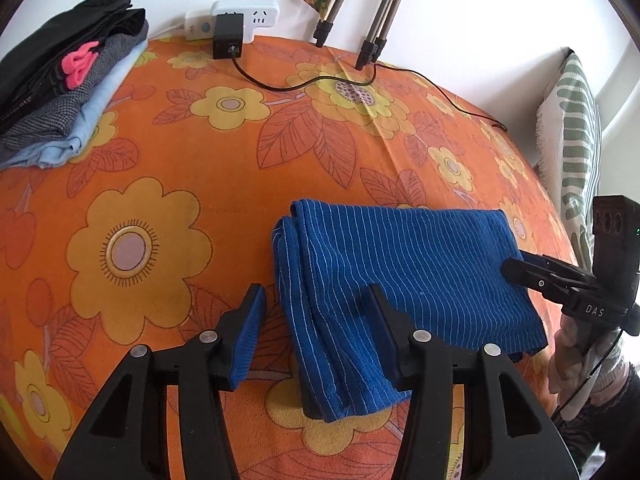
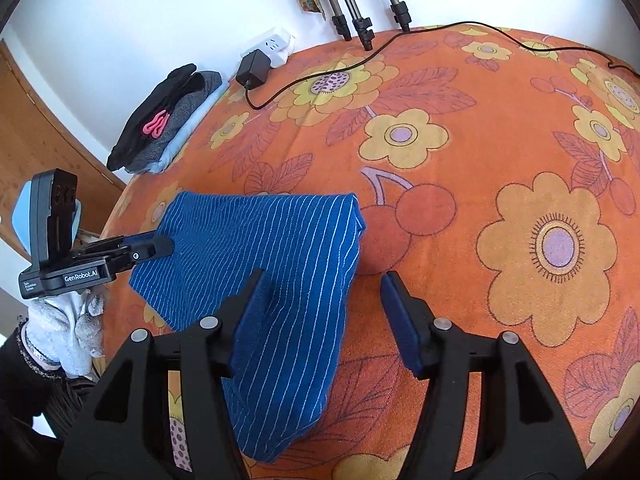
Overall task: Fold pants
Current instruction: 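Open the left gripper and release the folded briefs, then close the left gripper on the folded briefs' edge beside the right gripper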
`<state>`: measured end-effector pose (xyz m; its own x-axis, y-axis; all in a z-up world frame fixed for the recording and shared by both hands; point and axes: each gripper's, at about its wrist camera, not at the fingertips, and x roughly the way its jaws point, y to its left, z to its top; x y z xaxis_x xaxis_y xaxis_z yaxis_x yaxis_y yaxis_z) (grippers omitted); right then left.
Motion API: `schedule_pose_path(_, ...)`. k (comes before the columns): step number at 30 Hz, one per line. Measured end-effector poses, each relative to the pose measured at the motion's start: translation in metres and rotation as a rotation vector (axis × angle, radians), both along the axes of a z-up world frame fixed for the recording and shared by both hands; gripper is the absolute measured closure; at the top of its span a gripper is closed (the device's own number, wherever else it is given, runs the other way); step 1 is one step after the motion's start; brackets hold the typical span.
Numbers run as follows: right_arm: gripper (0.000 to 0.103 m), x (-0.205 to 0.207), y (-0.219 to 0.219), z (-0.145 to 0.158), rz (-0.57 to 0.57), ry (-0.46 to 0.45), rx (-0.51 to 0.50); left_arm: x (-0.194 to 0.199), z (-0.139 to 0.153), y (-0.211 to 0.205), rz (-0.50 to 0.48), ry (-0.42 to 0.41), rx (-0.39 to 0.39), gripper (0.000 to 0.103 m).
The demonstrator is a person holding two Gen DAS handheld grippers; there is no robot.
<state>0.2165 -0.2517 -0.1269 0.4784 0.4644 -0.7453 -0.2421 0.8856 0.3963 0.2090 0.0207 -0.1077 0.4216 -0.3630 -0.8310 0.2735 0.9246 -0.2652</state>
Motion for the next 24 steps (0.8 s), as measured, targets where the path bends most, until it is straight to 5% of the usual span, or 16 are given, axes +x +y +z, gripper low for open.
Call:
schedule_pose_path(8,0.053,-0.002,0.009,0.001,0.022,-0.026,-0.046,-0.002,-0.001,-0.009,-0.030,-0.027,0.051,0.054)
schedule_pose_path(24,0.075,-0.004,0.018,-0.002,0.050,-0.018,-0.038,-0.005,-0.002,-0.021,-0.055,-0.048,0.065,0.078)
